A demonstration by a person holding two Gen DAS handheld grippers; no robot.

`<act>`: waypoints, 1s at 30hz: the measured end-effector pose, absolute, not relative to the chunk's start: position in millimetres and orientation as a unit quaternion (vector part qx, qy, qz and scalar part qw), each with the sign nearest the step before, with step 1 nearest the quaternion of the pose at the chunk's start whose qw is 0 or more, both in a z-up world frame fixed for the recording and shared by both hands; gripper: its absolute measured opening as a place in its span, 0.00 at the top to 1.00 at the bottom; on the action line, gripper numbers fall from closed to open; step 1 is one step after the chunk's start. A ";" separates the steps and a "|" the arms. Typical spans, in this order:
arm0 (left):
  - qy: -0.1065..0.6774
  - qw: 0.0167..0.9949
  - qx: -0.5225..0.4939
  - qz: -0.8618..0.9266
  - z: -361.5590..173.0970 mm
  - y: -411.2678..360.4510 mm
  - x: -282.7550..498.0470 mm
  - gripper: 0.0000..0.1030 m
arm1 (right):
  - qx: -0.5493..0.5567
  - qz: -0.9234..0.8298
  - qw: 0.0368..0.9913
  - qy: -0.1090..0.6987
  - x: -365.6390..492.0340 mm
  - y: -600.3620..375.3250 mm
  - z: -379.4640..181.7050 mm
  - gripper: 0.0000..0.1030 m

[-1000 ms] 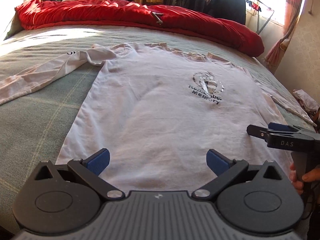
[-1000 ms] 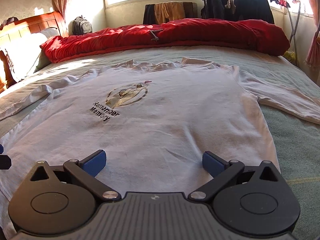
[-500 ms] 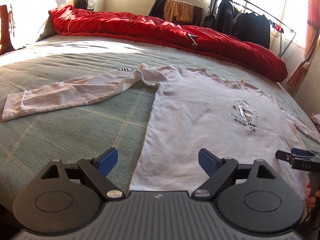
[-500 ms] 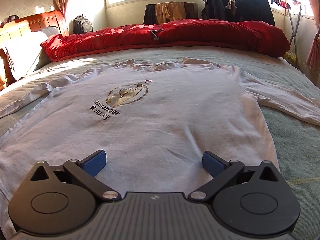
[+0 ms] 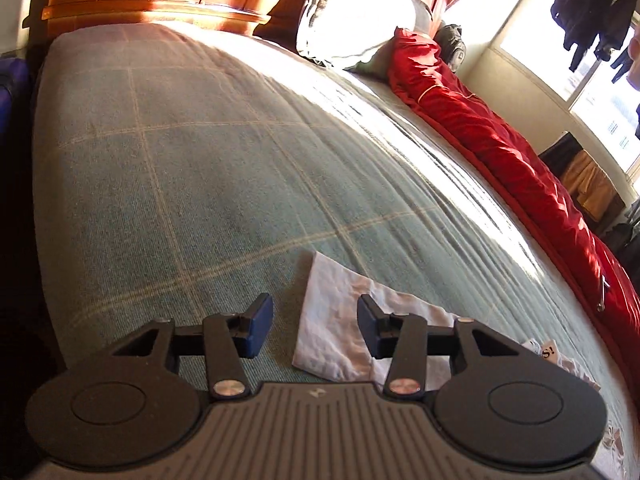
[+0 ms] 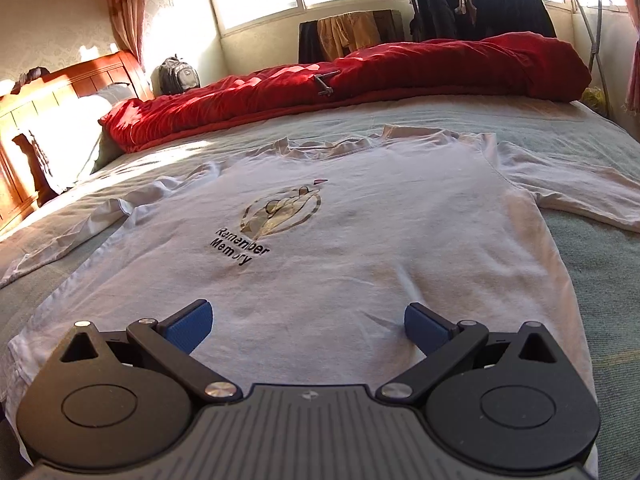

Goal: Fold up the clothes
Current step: 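Grasp the 'OH,YES!' sleeve cuff with the left gripper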

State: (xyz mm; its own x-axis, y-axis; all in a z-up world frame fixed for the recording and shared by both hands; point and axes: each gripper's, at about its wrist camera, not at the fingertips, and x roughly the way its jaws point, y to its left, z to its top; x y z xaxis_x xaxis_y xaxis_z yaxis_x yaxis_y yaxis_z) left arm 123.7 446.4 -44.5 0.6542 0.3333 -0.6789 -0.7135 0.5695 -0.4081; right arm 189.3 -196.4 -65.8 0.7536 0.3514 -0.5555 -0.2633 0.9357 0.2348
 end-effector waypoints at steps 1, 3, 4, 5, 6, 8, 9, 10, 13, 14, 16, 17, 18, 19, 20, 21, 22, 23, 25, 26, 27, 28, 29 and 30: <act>0.281 0.839 -0.344 0.315 -49.7 454.1 127.9 0.57 | 0.075 0.168 0.934 0.307 190.0 -194.7 -65.5 0.00; 0.292 0.837 -0.344 0.308 -59.8 464.8 136.3 0.57 | 0.077 0.180 0.934 0.299 189.6 -190.0 -64.8 0.00; 0.292 0.840 -0.340 0.305 -63.3 468.4 141.1 0.57 | 0.078 0.188 0.933 0.295 189.3 -187.5 -64.5 0.00; 0.292 0.843 -0.335 0.303 -65.4 470.4 145.2 0.57 | 0.082 0.205 0.930 0.293 188.7 -184.5 -64.0 0.00; 0.298 0.846 -0.326 0.298 -66.9 471.4 151.0 0.56 | 0.086 0.221 0.927 0.290 187.8 -181.3 -63.3 0.00; 0.315 0.854 -0.304 0.283 -68.5 471.8 162.6 0.46 | 0.092 0.252 0.921 0.283 184.2 -173.6 -59.8 0.00; 0.322 0.859 -0.287 0.276 -67.0 468.7 166.6 0.40 | 0.095 0.267 0.918 0.278 181.9 -169.5 -57.9 0.00; 0.330 0.862 -0.270 0.274 -65.1 465.3 169.3 0.40 | 0.092 0.280 0.917 0.270 178.1 -164.9 -55.6 0.00; 0.360 0.874 -0.187 0.269 -63.6 448.8 183.2 0.43 | 0.066 0.312 0.914 0.251 167.3 -148.5 -51.7 0.00; 0.361 0.876 -0.172 0.269 -63.0 444.4 184.9 0.46 | 0.051 0.321 0.913 0.246 163.5 -142.1 -51.0 0.00; 0.362 0.881 -0.142 0.270 -61.9 435.8 188.1 0.66 | 0.009 0.327 0.915 0.236 156.4 -130.8 -51.6 0.00; 0.363 0.884 -0.139 0.260 -60.8 431.9 189.2 0.74 | -0.013 0.329 0.916 0.230 152.4 -125.3 -51.9 0.00; 0.364 0.887 -0.135 0.250 -59.7 428.1 190.4 0.85 | -0.027 0.332 0.915 0.225 149.1 -122.1 -51.8 0.00; 0.368 0.888 -0.128 0.246 -59.2 425.1 192.0 0.92 | -0.040 0.336 0.915 0.220 145.9 -118.9 -51.6 0.00; 0.365 0.889 -0.122 0.249 -57.6 422.1 192.7 0.93 | -0.054 0.339 0.915 0.214 142.6 -115.6 -51.5 0.00; 0.358 0.891 -0.121 0.253 -54.2 420.4 191.6 0.94 | -0.066 0.342 0.914 0.209 139.6 -112.9 -51.2 0.00; 0.350 0.893 -0.120 0.257 -50.8 418.7 190.5 0.95 | -0.069 0.346 0.913 0.206 137.6 -112.1 -50.4 0.00; 0.339 0.896 -0.123 0.260 -46.3 418.1 188.0 0.95 | -0.072 0.349 0.912 0.202 135.9 -111.7 -49.6 0.00; 0.318 0.901 -0.135 0.263 -37.3 421.0 181.7 0.95 | -0.069 0.349 0.913 0.198 134.9 -113.4 -47.9 0.00; 0.314 0.901 -0.137 0.267 -34.3 423.6 180.5 0.95 | -0.066 0.349 0.914 0.197 134.9 -114.5 -47.3 0.00; 0.311 0.900 -0.140 0.271 -31.3 426.3 179.3 0.95 | -0.060 0.348 0.914 0.199 136.7 -116.2 -47.5 0.00; 0.310 0.898 -0.143 0.276 -29.3 430.2 179.3 0.95 | -0.054 0.347 0.915 0.201 138.4 -117.8 -47.8 0.00; 0.309 0.897 -0.147 0.282 -27.2 434.2 179.3 0.95 | -0.048 0.345 0.915 0.204 140.2 -119.5 -48.2 0.00; 0.307 0.895 -0.150 0.287 -25.2 438.2 179.3 0.95 | -0.041 0.343 0.915 0.208 141.9 -120.8 -49.0 0.00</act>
State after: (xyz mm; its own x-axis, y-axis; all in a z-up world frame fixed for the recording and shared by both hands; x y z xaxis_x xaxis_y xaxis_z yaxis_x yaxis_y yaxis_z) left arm 179.3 438.2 -25.2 0.6463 0.4212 -0.6363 -0.6059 0.7902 -0.0924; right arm 141.9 -120.8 -49.0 0.6774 0.6108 -0.4098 -0.6453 0.7609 0.0674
